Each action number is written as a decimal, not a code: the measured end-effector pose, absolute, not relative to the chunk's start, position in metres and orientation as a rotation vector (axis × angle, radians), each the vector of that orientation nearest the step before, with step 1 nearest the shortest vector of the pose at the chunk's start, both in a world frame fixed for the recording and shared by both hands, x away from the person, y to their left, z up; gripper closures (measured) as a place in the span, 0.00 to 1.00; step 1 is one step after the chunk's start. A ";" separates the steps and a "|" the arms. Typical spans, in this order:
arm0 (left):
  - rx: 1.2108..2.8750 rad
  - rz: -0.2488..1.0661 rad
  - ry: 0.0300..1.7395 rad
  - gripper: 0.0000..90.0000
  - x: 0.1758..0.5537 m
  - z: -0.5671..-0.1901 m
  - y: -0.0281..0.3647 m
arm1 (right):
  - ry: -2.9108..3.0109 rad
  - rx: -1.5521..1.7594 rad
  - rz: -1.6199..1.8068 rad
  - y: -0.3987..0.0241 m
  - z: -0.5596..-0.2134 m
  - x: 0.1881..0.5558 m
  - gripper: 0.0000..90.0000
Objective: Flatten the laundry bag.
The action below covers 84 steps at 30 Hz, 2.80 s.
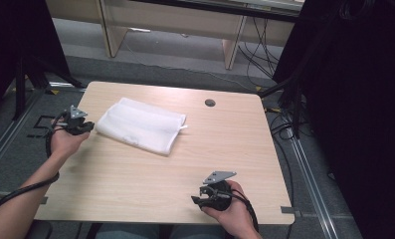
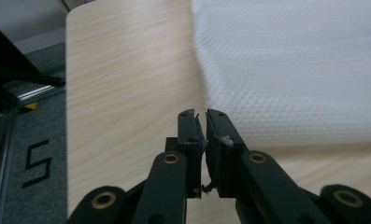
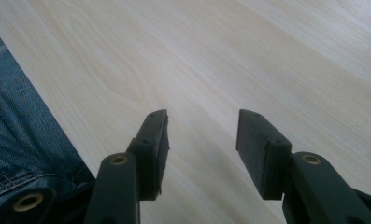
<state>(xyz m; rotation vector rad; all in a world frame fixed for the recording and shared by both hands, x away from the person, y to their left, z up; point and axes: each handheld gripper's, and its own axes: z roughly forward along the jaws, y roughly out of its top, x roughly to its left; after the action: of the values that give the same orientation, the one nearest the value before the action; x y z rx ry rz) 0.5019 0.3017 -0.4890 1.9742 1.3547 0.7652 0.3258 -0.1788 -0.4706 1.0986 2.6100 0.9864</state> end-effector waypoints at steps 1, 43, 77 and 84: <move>1.974 0.765 1.355 0.93 0.502 -0.489 0.302 | 2.613 1.103 0.987 -0.179 -0.471 0.326 0.60; 1.908 0.481 1.267 0.57 0.541 -0.484 0.260 | 2.580 1.107 0.957 -0.180 -0.463 0.341 0.59; 2.163 0.738 1.026 0.95 0.555 -0.493 0.222 | 2.601 1.109 0.984 -0.179 -0.466 0.336 0.58; 2.010 0.748 0.946 0.95 0.540 -0.470 0.228 | 2.600 1.095 0.963 -0.180 -0.465 0.337 0.59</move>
<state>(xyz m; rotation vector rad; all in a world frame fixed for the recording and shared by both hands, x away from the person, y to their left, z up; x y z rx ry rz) 0.5396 0.2284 -0.4699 2.0104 0.9463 0.7480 0.3367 -0.1798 -0.4645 1.0954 2.5997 0.9635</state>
